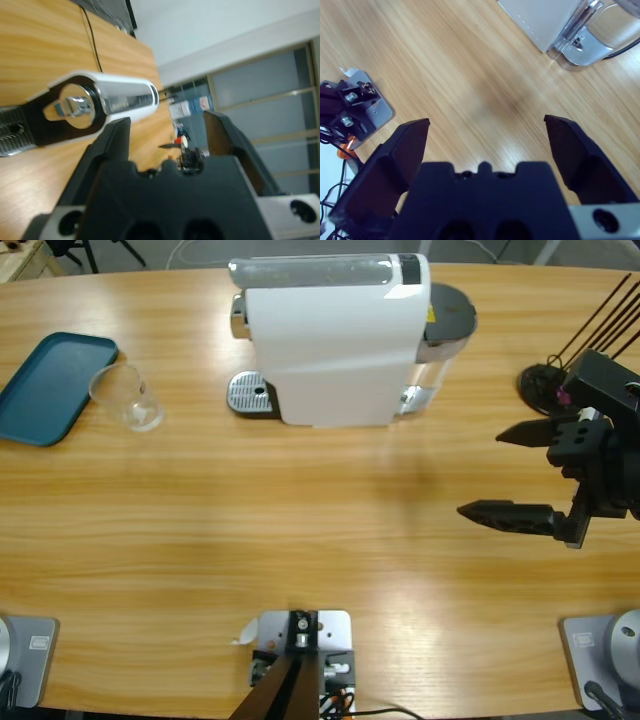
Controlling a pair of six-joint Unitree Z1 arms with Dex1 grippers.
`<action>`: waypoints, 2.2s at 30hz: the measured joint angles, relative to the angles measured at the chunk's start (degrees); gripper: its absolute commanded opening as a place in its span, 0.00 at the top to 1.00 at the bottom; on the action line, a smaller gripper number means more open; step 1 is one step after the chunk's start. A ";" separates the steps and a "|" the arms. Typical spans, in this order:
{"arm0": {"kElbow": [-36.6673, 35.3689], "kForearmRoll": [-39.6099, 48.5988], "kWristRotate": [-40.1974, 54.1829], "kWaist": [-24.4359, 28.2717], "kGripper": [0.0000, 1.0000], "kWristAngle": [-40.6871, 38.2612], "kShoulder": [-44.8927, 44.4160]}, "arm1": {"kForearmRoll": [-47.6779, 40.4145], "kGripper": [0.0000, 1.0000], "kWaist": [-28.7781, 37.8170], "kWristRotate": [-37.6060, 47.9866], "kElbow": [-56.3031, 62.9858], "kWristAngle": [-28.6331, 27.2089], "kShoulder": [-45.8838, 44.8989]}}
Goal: Pour coffee
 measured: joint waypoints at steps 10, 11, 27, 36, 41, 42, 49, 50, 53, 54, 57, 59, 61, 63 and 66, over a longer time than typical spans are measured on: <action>1.82 -2.48 -0.18 -0.38 0.39 -3.25 5.06 | -0.17 0.00 0.00 -0.08 0.01 0.00 0.00; 1.99 -2.68 -0.18 -0.40 0.38 -3.25 5.57 | -0.17 0.00 0.00 -0.12 0.01 0.00 0.00; 2.46 -8.48 -1.70 -2.93 0.38 -3.26 10.16 | -0.33 0.00 0.00 -0.14 0.04 0.00 -0.02; 2.48 -12.42 -3.79 -5.31 0.39 -3.25 13.18 | -0.34 0.00 0.00 -0.14 0.05 0.00 -0.03; 2.48 -15.04 -4.63 -5.33 0.39 -3.25 14.48 | -0.34 0.00 0.00 -0.14 0.07 0.00 -0.03; 2.48 -15.25 -4.68 -5.33 0.39 -3.25 14.66 | -0.35 0.00 0.00 -0.14 0.09 0.00 -0.03; 3.54 -15.97 -4.82 -5.17 0.39 -3.25 15.32 | -0.37 0.00 0.00 -0.14 0.32 0.00 -0.04; 3.65 -16.01 -4.82 -5.03 0.39 -3.25 15.32 | -0.37 0.00 0.00 -0.14 0.32 0.00 -0.04; 3.66 -16.64 -4.93 -4.77 0.39 -3.25 15.34 | -0.40 0.00 0.00 -0.14 0.32 0.00 -0.04; 3.66 -16.90 -5.06 -4.74 0.39 -3.25 15.41 | -0.43 0.00 0.00 -0.14 0.32 0.00 -0.04; 3.63 -17.54 -5.49 -4.74 0.39 -3.25 15.86 | -0.51 0.00 0.00 -0.14 0.32 0.00 -0.04; 3.45 -17.71 -5.73 -4.74 0.39 -3.25 16.21 | -0.52 0.00 0.00 -0.14 0.32 0.00 -0.04; 3.39 -18.08 -6.02 -4.74 0.44 -3.25 16.49 | -0.52 0.00 0.00 -0.14 0.32 0.00 -0.04; 3.37 -18.68 -6.30 -4.74 0.53 -3.25 16.67 | -0.52 0.00 0.00 -0.14 0.32 0.00 -0.04; 2.95 -19.16 -6.62 -4.74 0.65 -3.25 16.90 | -0.52 0.00 0.00 -0.14 0.32 0.00 -0.04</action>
